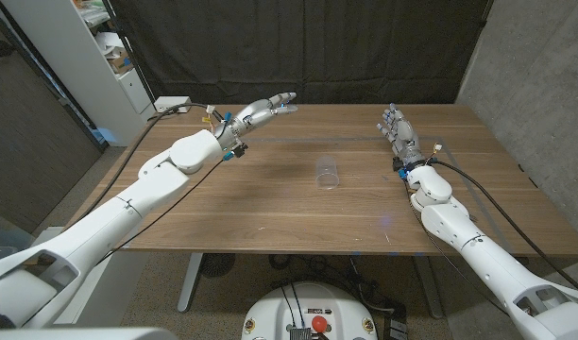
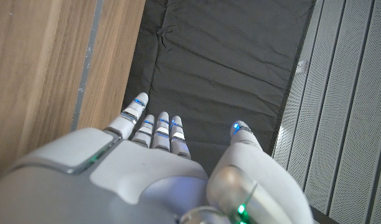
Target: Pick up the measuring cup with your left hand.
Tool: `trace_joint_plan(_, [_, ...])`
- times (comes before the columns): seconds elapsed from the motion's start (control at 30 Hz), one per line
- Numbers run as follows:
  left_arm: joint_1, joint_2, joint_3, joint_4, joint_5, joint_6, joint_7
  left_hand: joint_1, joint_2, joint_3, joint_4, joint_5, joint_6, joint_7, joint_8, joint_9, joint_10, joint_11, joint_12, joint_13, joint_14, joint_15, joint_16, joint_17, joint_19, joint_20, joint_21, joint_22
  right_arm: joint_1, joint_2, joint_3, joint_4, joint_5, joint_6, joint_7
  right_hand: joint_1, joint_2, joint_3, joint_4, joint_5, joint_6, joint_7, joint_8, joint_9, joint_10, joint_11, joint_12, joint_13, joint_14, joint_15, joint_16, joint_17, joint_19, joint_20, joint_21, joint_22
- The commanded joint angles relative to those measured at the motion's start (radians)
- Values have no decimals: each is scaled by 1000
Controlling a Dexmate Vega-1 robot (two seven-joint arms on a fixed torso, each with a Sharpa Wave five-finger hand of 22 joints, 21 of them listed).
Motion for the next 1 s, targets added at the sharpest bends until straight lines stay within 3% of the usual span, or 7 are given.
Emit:
trace_joint_plan(0.03, [4, 30, 7, -71, 46, 64, 10, 14, 1, 1, -7, -2, -2, 1, 2, 4, -4, -10, 6, 4, -7, 0, 1, 2, -10, 12, 4, 6, 2, 0, 6, 4, 10, 1, 6, -4, -2, -4, -2, 3, 7, -2, 1, 1, 7, 0, 0, 1, 9, 1, 3, 2, 3, 1, 4, 4])
trace_joint_plan(0.77, [-5, 103, 29, -228, 180, 238, 7, 35, 2, 6, -20, 0, 12, 1, 9, 5, 29, -17, 20, 7, -1, 0, 4, 2, -7, 25, 7, 6, -9, -13, 11, -14, 11, 4, 12, -5, -1, -5, -3, 5, 6, -2, 0, 1, 7, 0, 0, 1, 10, 2, 3, 3, 3, 2, 4, 4])
trace_joint_plan(1.0, [-37, 101, 54, -220, 228, 236, -22, 50, 3, 10, -28, 2, 24, 1, 13, 6, 40, -24, 25, 9, 7, -3, 7, 2, -1, 31, 9, 6, -26, -17, 21, -31, 13, 5, -6, -5, -1, -6, -4, 5, 6, -2, 0, 1, 7, 0, 0, 1, 10, 2, 3, 3, 4, 3, 4, 4])
